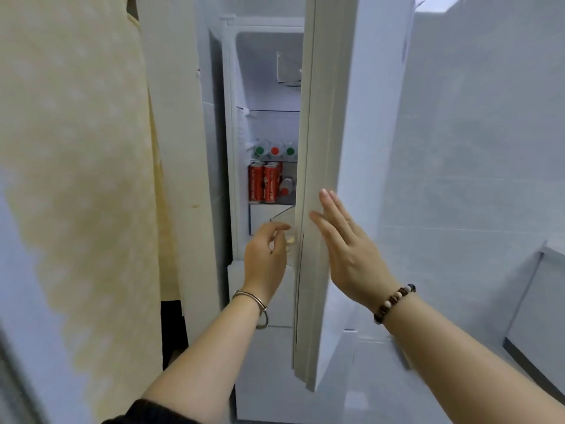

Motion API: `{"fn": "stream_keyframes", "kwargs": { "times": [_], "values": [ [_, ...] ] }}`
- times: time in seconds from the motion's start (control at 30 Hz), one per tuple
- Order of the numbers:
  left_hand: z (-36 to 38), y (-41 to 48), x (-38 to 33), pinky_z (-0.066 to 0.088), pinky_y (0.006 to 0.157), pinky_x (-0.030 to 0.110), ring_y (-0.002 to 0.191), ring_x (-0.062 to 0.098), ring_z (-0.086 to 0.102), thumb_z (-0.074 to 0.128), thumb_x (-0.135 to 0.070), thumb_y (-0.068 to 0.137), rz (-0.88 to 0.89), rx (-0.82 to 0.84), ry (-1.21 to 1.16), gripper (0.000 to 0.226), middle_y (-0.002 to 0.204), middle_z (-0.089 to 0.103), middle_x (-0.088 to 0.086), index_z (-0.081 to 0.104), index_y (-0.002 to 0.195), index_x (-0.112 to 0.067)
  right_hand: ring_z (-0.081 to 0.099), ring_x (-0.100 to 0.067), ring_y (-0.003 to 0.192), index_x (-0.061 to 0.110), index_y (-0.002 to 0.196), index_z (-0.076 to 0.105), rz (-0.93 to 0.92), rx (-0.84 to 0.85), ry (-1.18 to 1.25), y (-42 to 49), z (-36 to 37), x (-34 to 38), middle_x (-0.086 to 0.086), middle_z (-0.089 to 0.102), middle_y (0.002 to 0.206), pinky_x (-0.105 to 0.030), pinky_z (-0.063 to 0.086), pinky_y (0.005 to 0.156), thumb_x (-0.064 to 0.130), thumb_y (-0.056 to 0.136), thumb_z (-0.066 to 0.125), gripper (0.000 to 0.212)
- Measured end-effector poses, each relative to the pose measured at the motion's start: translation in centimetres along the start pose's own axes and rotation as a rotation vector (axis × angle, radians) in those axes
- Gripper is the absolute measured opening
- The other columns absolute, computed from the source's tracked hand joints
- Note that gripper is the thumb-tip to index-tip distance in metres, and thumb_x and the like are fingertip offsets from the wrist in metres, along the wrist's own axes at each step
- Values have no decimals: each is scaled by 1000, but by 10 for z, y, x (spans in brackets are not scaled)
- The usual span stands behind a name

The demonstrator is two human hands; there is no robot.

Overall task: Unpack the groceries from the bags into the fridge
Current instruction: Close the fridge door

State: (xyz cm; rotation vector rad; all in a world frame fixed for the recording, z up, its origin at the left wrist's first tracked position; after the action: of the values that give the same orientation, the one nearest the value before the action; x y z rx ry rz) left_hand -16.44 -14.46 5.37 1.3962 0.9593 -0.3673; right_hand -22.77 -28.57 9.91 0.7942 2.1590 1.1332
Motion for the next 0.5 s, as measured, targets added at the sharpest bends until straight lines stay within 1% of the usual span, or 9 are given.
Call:
{"fn": "stream_keyframes", "kwargs": {
  "times": [0.07,0.13,0.2,0.3,0.37,0.43,0.5],
  "values": [
    [-14,0,4,39,76,3,93,-9,55,42,-7,96,3,-59,-2,25,96,63,-10,64,96,-20,20,-25,143,4,135,38,-27,17,21,11,13,3,-15,25,152,-40,31,112,-16,82,50,58],
    [-27,1,5,41,77,4,93,-6,57,40,-12,97,55,-108,25,24,93,64,-10,63,96,-20,23,-26,142,6,135,37,13,30,37,19,28,-1,-15,24,152,-44,32,111,-3,87,58,54],
    [-36,3,9,44,80,9,92,-2,58,37,-24,96,109,-129,62,26,92,64,-11,62,97,-20,21,-22,143,10,140,31,122,60,79,26,45,-10,-10,21,154,-42,30,112,12,88,62,61],
    [-44,12,17,44,81,11,91,2,58,35,-38,92,147,-149,133,40,95,64,-5,65,101,-13,17,-19,144,12,146,25,217,182,112,30,77,-22,-5,16,157,-42,29,113,16,88,64,70],
    [-48,22,28,44,80,12,90,4,57,40,-44,88,128,-179,165,44,98,63,-2,65,102,-11,9,-15,145,14,149,19,246,277,110,32,96,-29,0,8,158,-39,24,116,18,90,61,73],
    [-52,35,44,49,80,21,92,9,59,49,-49,84,76,-219,181,43,102,60,-5,62,105,-13,1,-11,146,17,151,10,251,341,108,36,113,-34,5,-2,158,-36,17,118,20,93,57,75],
    [-54,47,61,52,80,30,93,12,59,60,-45,83,22,-264,190,39,102,57,-7,60,108,-14,-7,-9,145,18,151,6,236,371,105,43,130,-37,6,-8,157,-34,10,119,21,94,55,76]
  ]
}}
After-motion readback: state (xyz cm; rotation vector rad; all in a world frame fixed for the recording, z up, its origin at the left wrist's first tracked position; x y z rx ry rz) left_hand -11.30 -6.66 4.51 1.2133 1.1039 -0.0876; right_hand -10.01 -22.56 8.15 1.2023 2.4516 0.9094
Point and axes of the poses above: each hand's wrist, its own y-axis towards the middle knuckle, its own z-axis out of the palm, x = y × z, the point moved 7 cm from there along y, towards the middle knuckle
